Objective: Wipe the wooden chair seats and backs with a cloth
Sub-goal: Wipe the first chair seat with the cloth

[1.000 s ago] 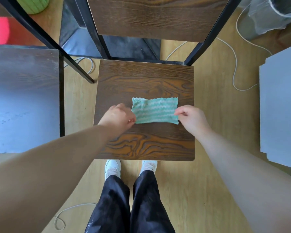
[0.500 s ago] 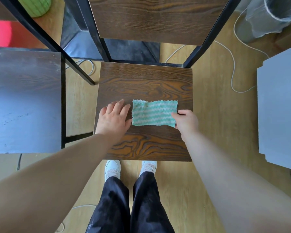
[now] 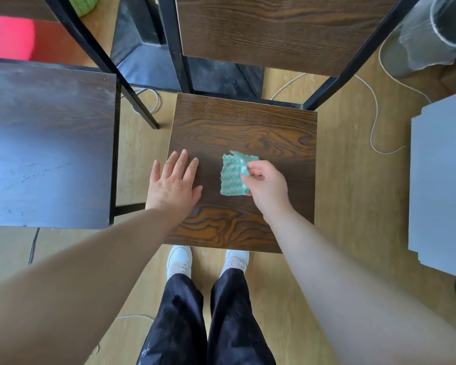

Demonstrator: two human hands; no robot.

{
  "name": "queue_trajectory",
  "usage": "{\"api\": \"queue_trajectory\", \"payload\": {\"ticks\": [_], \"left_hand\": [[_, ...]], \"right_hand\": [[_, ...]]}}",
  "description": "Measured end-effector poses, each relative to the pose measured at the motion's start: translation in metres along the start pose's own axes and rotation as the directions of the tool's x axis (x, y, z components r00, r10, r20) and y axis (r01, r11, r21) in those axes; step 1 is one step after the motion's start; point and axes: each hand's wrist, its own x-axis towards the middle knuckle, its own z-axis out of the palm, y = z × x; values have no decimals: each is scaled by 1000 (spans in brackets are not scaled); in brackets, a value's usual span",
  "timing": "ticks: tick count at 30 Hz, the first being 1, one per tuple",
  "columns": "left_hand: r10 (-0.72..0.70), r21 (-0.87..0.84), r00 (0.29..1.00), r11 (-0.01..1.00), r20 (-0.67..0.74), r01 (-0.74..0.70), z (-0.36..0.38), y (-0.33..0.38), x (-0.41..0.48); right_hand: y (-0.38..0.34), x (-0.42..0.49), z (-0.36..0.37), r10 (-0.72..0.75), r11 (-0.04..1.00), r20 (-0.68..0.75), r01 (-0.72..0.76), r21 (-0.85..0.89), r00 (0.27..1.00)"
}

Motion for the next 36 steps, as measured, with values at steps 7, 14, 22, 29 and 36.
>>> {"api": "queue_trajectory", "payload": {"ticks": [7,14,22,29,36], "left_hand": [[-3,-19,1000,1000,-6,3,1,-14,-4],[-15,-85,1000,996,1,15,1,-18,-8],[-4,-101,1000,995,7,4,-2,-22,-5],[-4,-132,1000,991,-22,1,-4,-22,8],[3,-102,1000,995,9,-2,2,-35,16]], "right_hand": [[7,-2,27,-11,995,122,23,-100,992],[5,4,31,-231,805,63,227,-548,971],[-1,14,35,-333,634,207,381,-673,920],[-22,66,-29,-377,708,-13,279,-649,926],[-13,80,-14,-183,797,-202,25,-603,962]]}}
